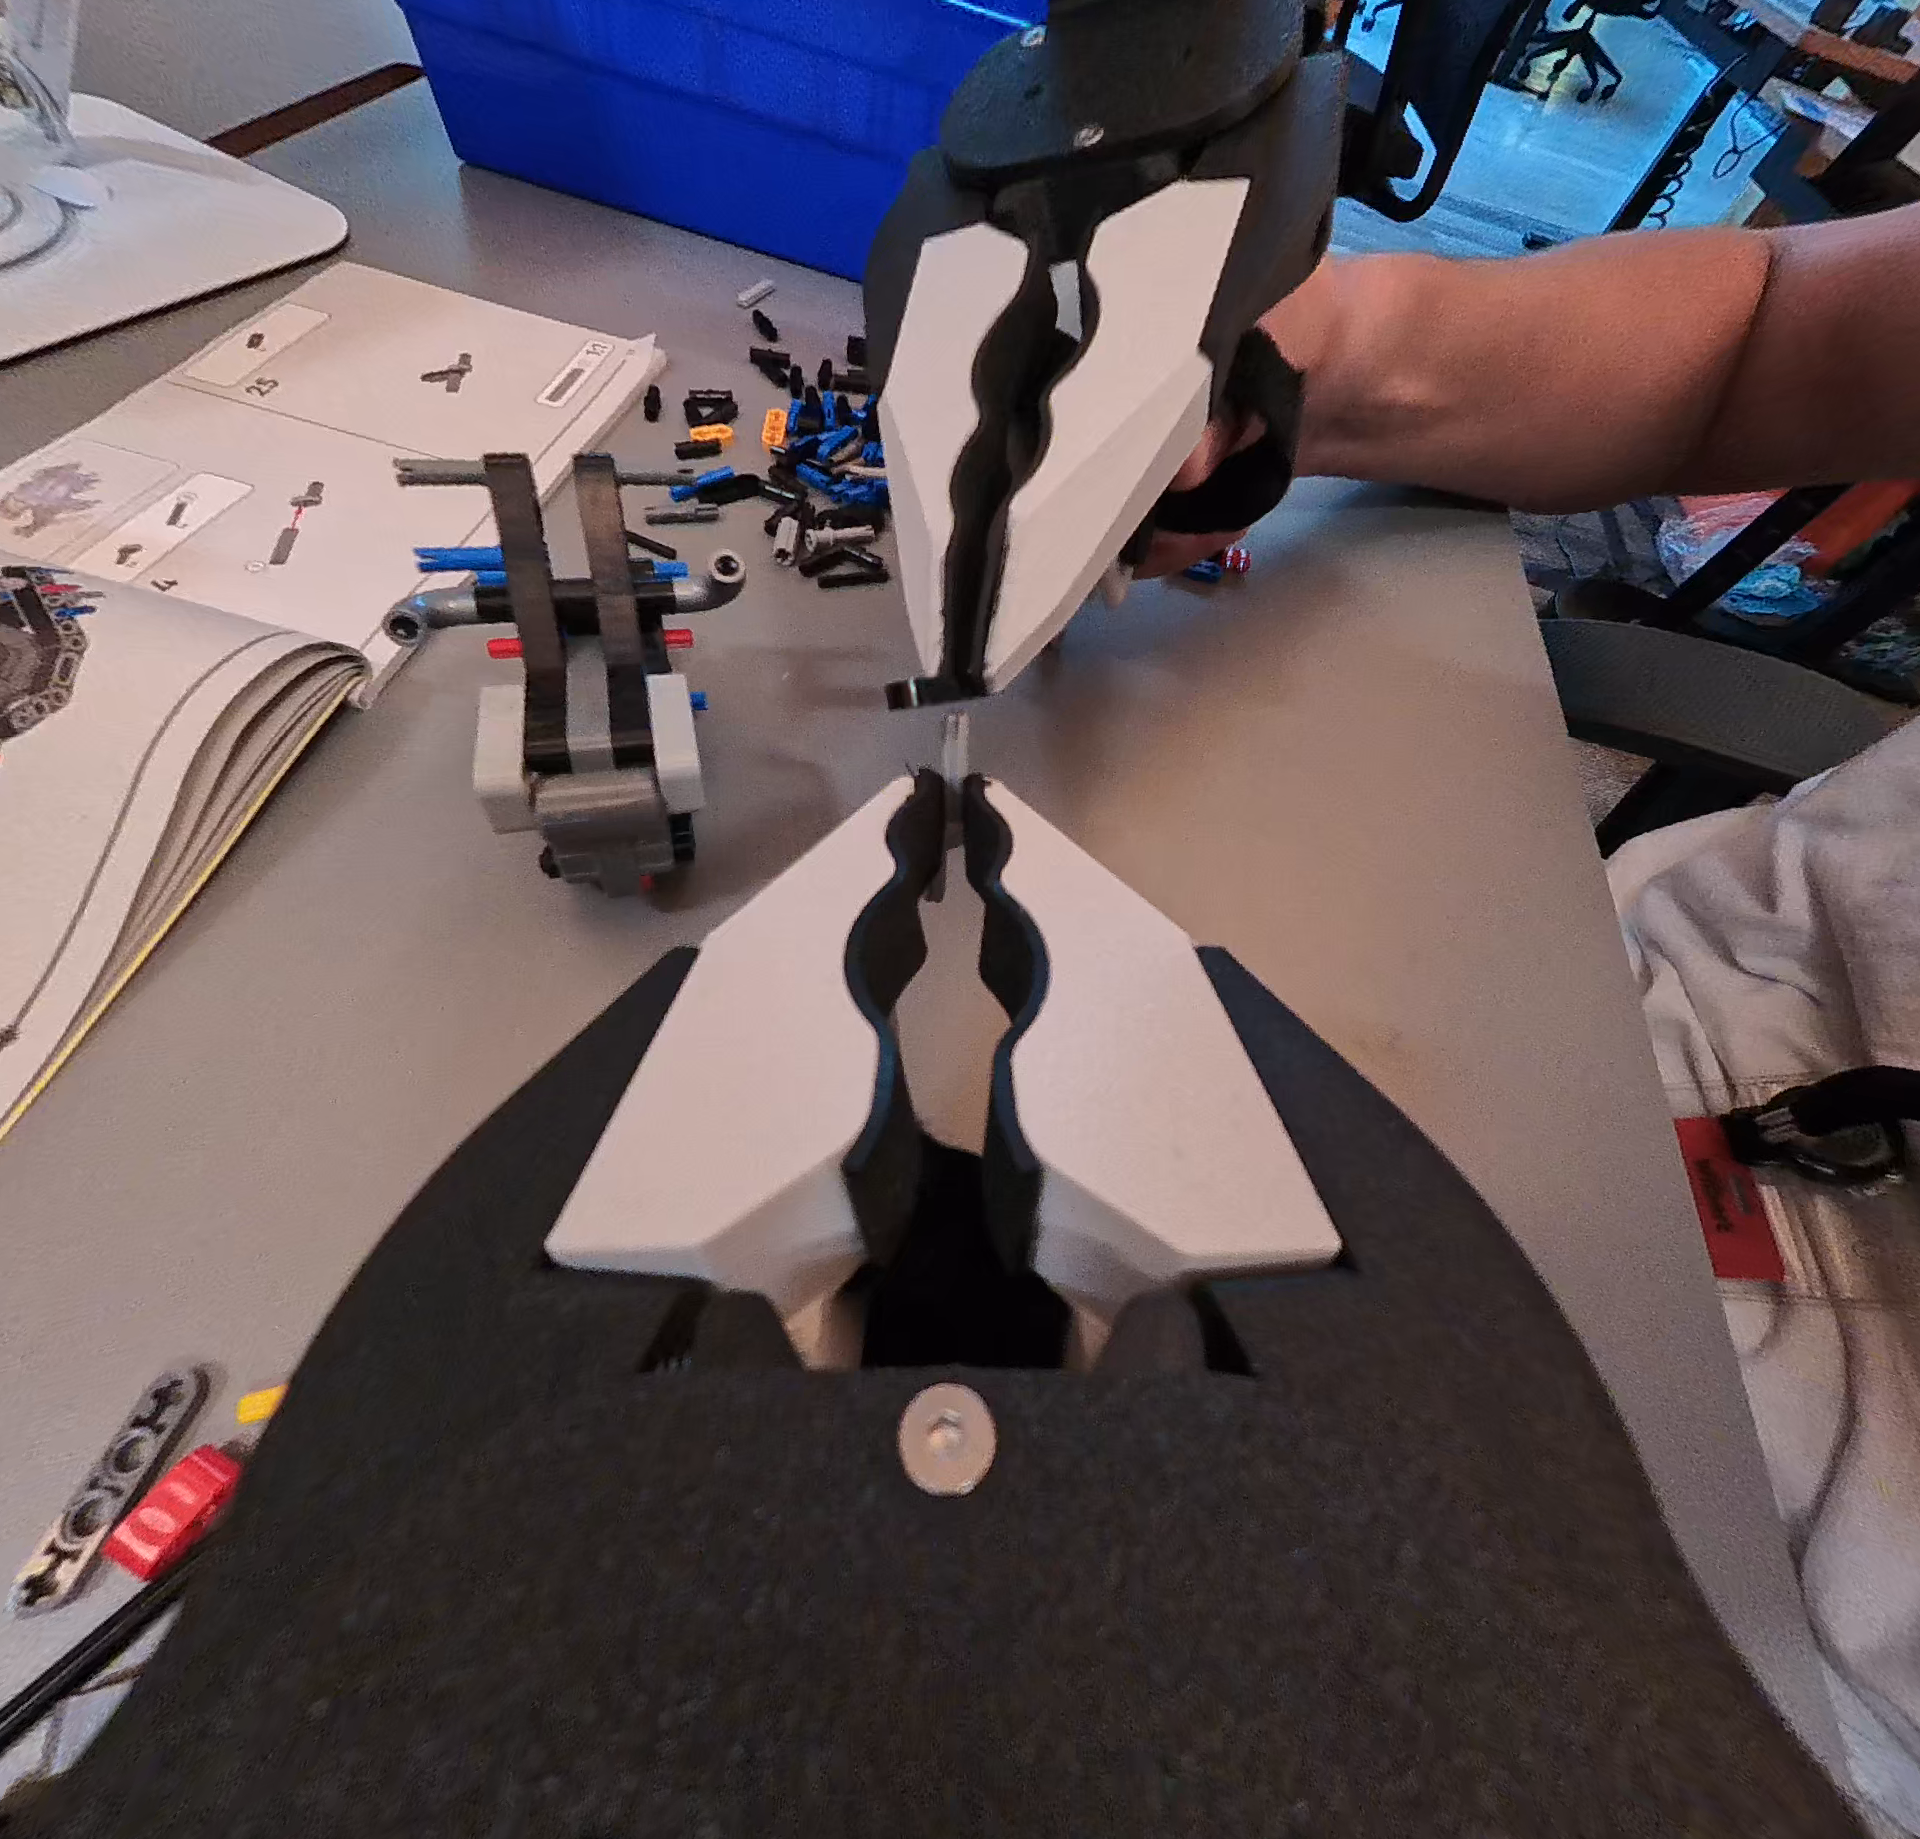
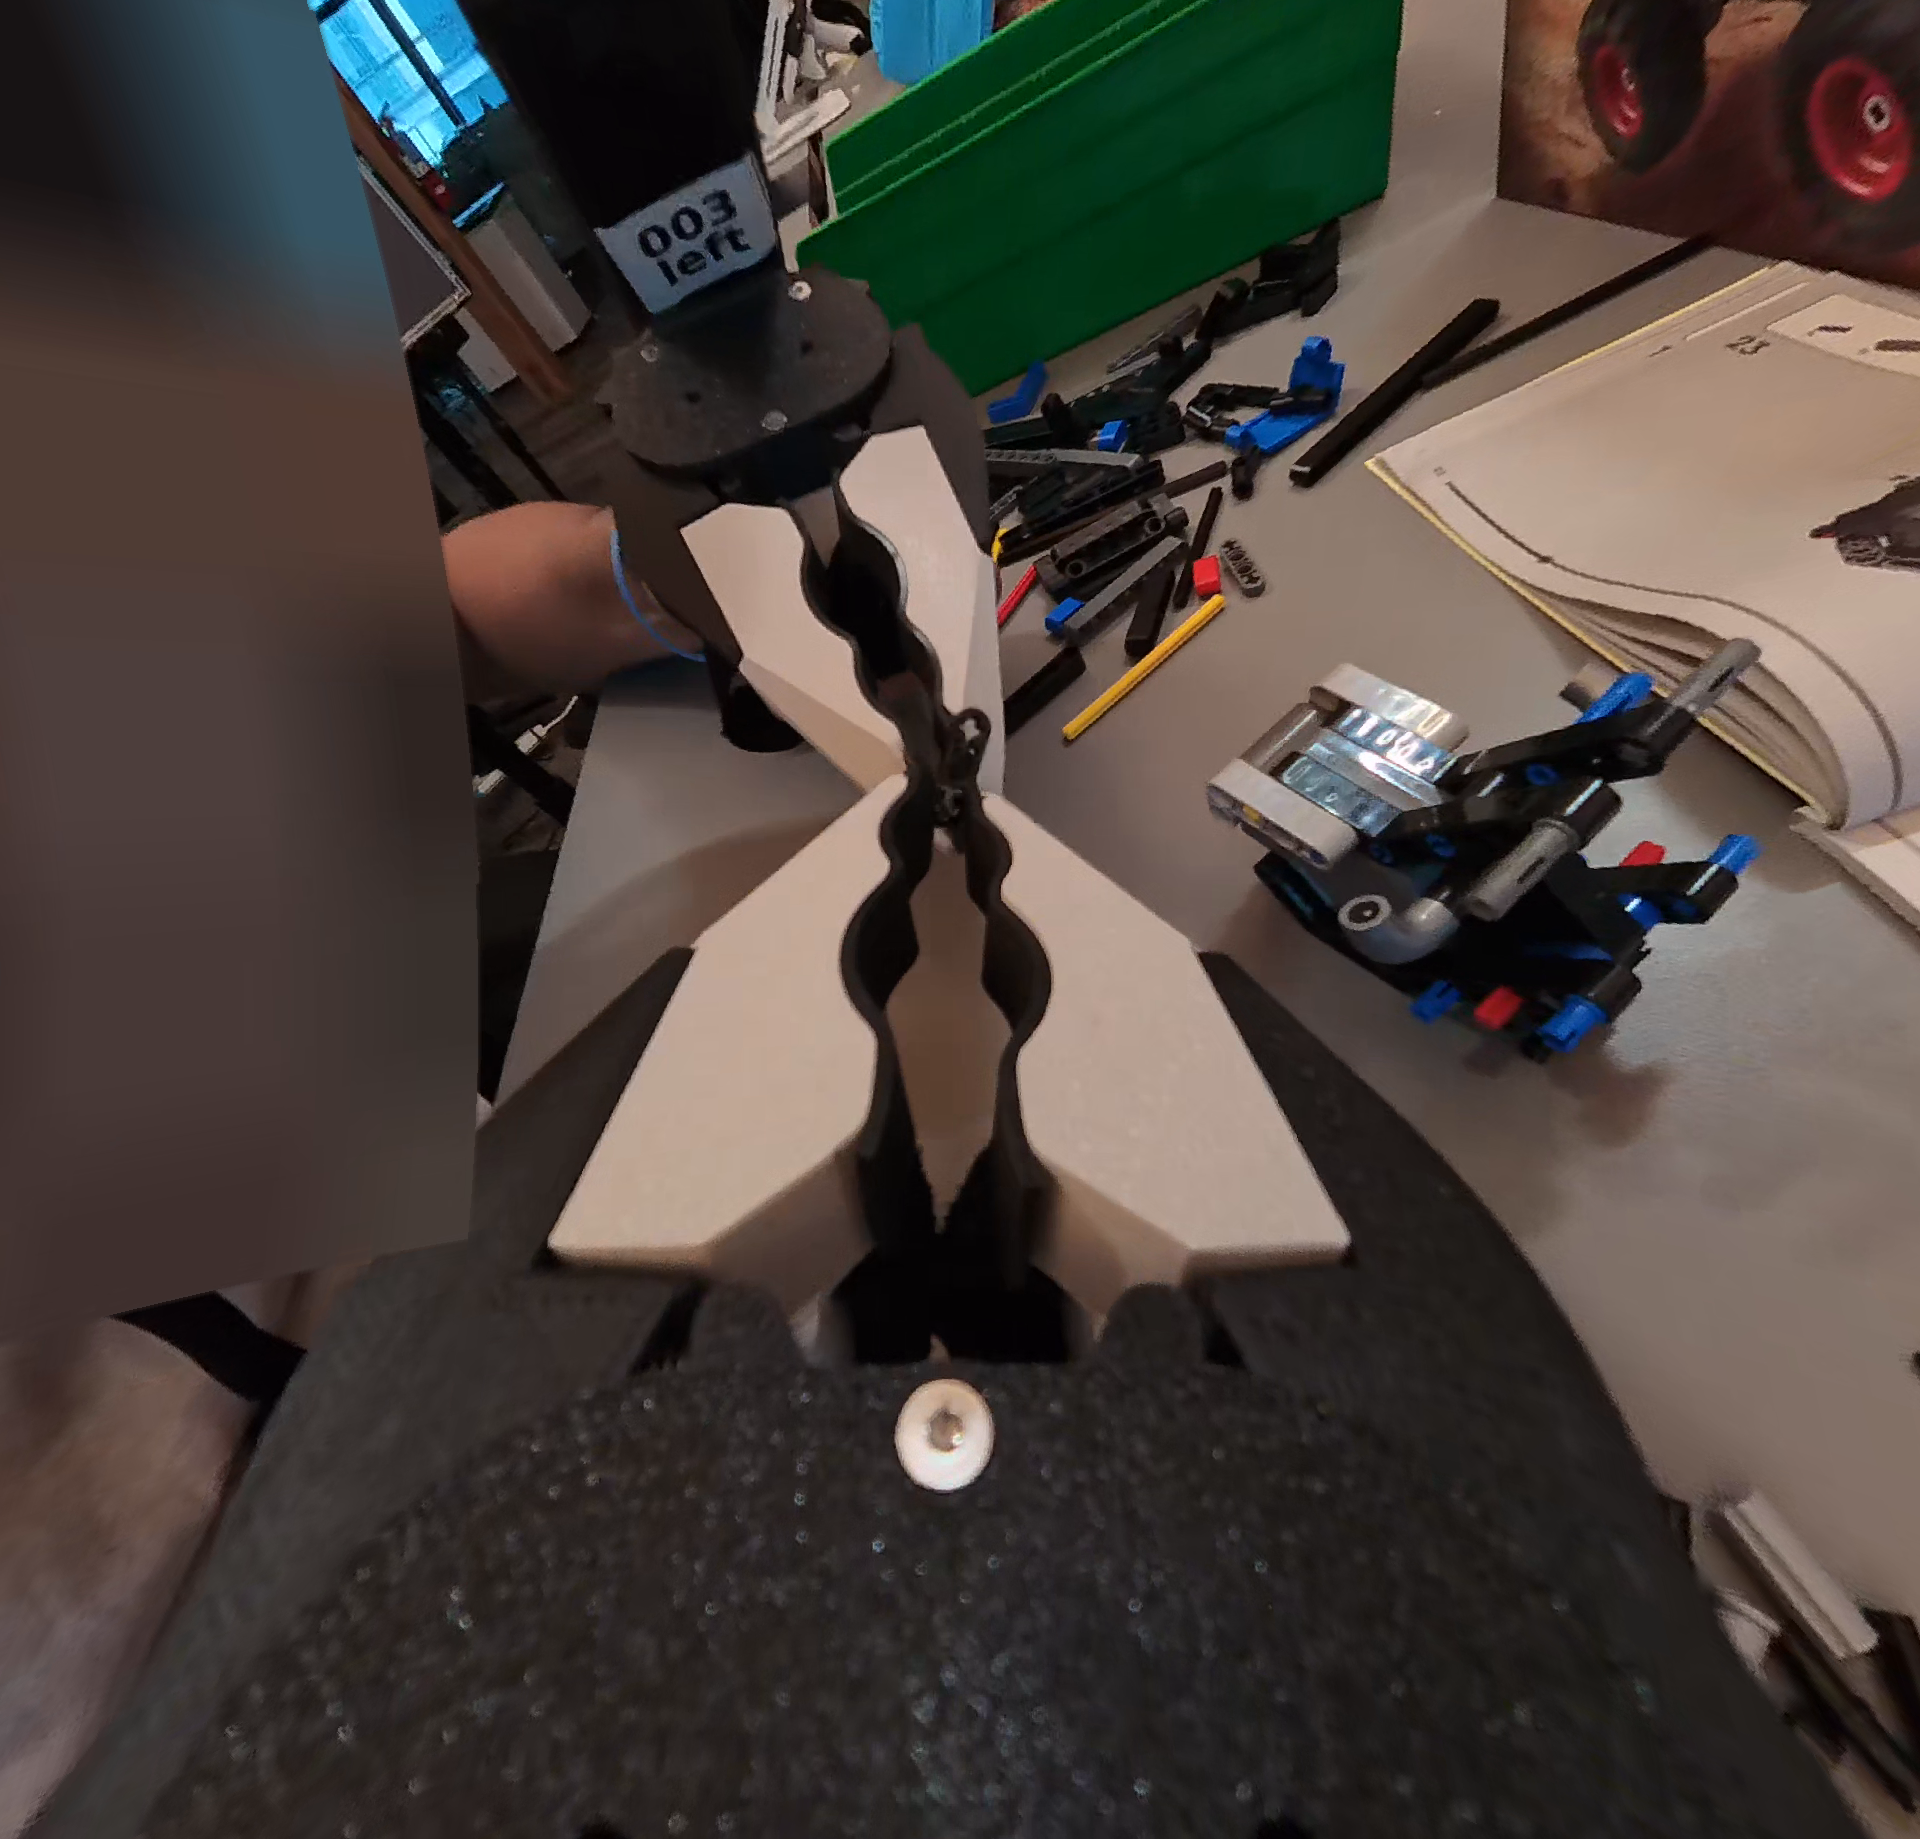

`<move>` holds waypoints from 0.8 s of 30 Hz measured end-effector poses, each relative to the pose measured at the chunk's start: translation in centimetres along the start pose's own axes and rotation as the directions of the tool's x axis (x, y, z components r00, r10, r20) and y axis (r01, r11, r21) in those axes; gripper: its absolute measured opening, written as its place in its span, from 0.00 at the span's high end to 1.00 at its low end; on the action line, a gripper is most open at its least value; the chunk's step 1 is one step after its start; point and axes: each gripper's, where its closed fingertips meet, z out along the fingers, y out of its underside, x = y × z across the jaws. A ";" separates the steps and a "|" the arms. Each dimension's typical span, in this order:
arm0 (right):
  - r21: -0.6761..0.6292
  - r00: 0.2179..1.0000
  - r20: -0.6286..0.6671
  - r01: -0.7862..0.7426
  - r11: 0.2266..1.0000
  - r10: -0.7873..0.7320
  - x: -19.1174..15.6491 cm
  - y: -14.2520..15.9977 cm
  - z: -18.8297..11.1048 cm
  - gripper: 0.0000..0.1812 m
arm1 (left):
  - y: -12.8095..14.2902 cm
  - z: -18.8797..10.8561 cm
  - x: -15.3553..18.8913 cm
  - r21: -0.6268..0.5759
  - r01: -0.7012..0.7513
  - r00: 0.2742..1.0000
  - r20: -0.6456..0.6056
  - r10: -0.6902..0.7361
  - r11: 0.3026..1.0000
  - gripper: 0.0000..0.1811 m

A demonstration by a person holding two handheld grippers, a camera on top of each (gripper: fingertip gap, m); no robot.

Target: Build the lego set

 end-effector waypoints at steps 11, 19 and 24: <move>-0.037 0.997 -0.047 0.060 0.998 -0.062 0.1 0.3 0.5 0.98 | 0.6 0.3 0.1 -0.025 0.017 1.000 -0.015 -0.017 1.000 0.99; -0.081 0.977 -0.128 0.160 0.984 -0.170 0.6 0.6 0.6 0.97 | 0.8 0.3 0.0 -0.034 0.023 0.999 -0.021 -0.024 0.999 0.99; -0.105 0.970 -0.160 0.166 0.981 -0.181 1.0 0.9 0.8 0.97 | 1.1 0.5 -0.2 -0.053 0.021 1.000 -0.008 -0.022 0.998 0.99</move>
